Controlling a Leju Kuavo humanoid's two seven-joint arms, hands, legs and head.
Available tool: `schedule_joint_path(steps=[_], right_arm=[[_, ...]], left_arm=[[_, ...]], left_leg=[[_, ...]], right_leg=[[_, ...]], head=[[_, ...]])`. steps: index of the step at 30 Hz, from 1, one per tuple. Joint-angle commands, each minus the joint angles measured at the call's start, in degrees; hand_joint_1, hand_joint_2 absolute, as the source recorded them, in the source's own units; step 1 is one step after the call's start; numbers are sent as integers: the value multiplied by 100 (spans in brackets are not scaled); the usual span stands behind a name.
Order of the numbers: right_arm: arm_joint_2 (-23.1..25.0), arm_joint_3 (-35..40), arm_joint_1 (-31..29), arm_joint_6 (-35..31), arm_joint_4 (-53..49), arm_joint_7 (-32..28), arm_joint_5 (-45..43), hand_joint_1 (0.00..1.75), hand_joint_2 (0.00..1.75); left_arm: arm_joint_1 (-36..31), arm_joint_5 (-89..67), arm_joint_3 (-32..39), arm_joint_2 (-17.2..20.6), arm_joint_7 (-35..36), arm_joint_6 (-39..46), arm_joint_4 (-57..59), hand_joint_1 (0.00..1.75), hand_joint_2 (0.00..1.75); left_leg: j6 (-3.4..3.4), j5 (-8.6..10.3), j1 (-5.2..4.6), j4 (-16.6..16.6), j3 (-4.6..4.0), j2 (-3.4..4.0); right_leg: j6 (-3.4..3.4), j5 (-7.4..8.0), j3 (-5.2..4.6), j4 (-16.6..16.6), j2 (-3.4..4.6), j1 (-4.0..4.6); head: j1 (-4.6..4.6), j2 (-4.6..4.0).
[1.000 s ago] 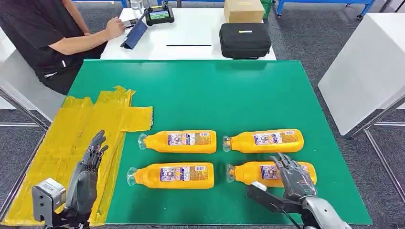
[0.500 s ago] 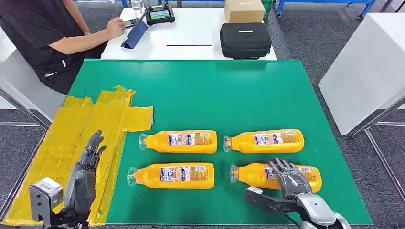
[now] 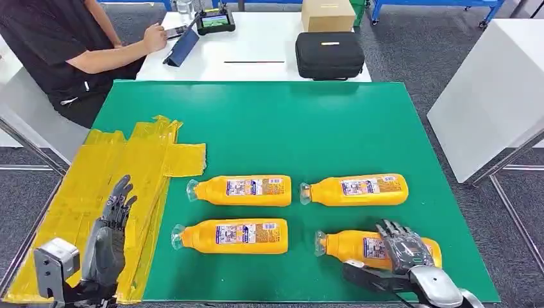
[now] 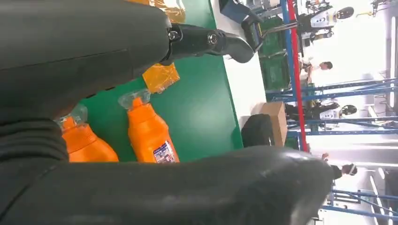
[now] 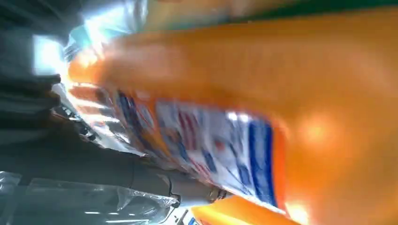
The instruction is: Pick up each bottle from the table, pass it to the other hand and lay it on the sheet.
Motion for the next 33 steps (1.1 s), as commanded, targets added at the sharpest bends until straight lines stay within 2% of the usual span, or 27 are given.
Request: schedule_joint_path(steps=[1, 6, 7, 12, 13, 14, 15, 20, 27, 29, 32, 33], right_arm=[[-5, -154, 377, 168, 52, 154, 71, 0, 175], [46, -242, 463, 228, -19, 183, 75, 0, 175], [56, -258, 484, 260, -37, 202, 81, 0, 175], [171, -375, 691, 620, -125, 356, 91, 0, 175], [180, -378, 698, 628, -120, 355, 91, 122, 175], [193, -385, 701, 641, -98, 355, 91, 169, 175], [222, -403, 700, 678, -44, 378, 93, 175, 175], [311, -600, 904, 1006, -158, 448, 118, 175, 175], [372, -642, 965, 1085, -248, 477, 112, 175, 175], [590, -799, 946, 1048, -273, 488, 124, 175, 175], [1026, -1209, 932, 822, -355, 98, -489, 175, 175], [1287, -1485, 940, 655, -519, -226, -1260, 175, 175]], left_arm=[[22, -16, 129, 19, 51, 18, 122, 0, 0], [34, -32, 148, -5, 72, 14, 104, 0, 0], [32, -45, 152, -14, 84, 4, 102, 0, 0], [-90, -113, 204, -119, 165, -98, 171, 0, 0], [-106, -119, 203, -124, 169, -105, 177, 0, 0], [-118, -124, 207, -136, 174, -111, 182, 0, 0], [-133, -135, 205, -145, 186, -128, 181, 0, 0], [-232, -223, 286, -257, 262, -288, 224, 0, 0], [-255, -236, 311, -274, 267, -312, 245, 0, 0], [-238, -264, 357, -307, 266, -329, 220, 0, 0], [-181, -285, 424, -350, 285, -368, 153, 0, 0], [-134, -259, 484, -389, 309, -348, 101, 0, 0]], left_leg=[[-17, -4, 5, -6, 16, -9], [-13, -2, 1, -5, 20, -9], [-30, -11, 8, -8, 37, -12], [-9, -3, 2, -5, 21, -16], [-15, -5, 4, -6, 28, -18], [-23, -7, 7, -9, 36, -22], [-9, -4, 3, -6, 23, -11], [-21, -5, 6, -9, 32, -22], [-10, -7, 2, -9, 49, -17], [-13, -7, 4, -8, 48, -19], [-13, -8, 6, -9, 49, -12], [-8, -7, 3, -9, 47, -10]], right_leg=[[1, -6, 21, -9, -17, 5], [0, -5, 19, -7, -16, 3], [1, -14, 39, -13, -27, 9], [1, -6, 19, -8, -23, 5], [1, -9, 29, -11, -28, 7], [2, -12, 38, -16, -36, 9], [1, -4, 24, -11, -19, 6], [3, -9, 42, -16, -37, 9], [7, -12, 53, -15, -27, 6], [7, -12, 54, -15, -30, 7], [6, -11, 54, -17, -24, 9], [6, -10, 51, -15, -20, 6]], head=[[0, 0], [0, 0], [0, 0], [0, 0], [-2, 0], [0, 0], [0, 0], [-2, 0], [0, 0], [0, 0], [0, 0], [0, 0]])
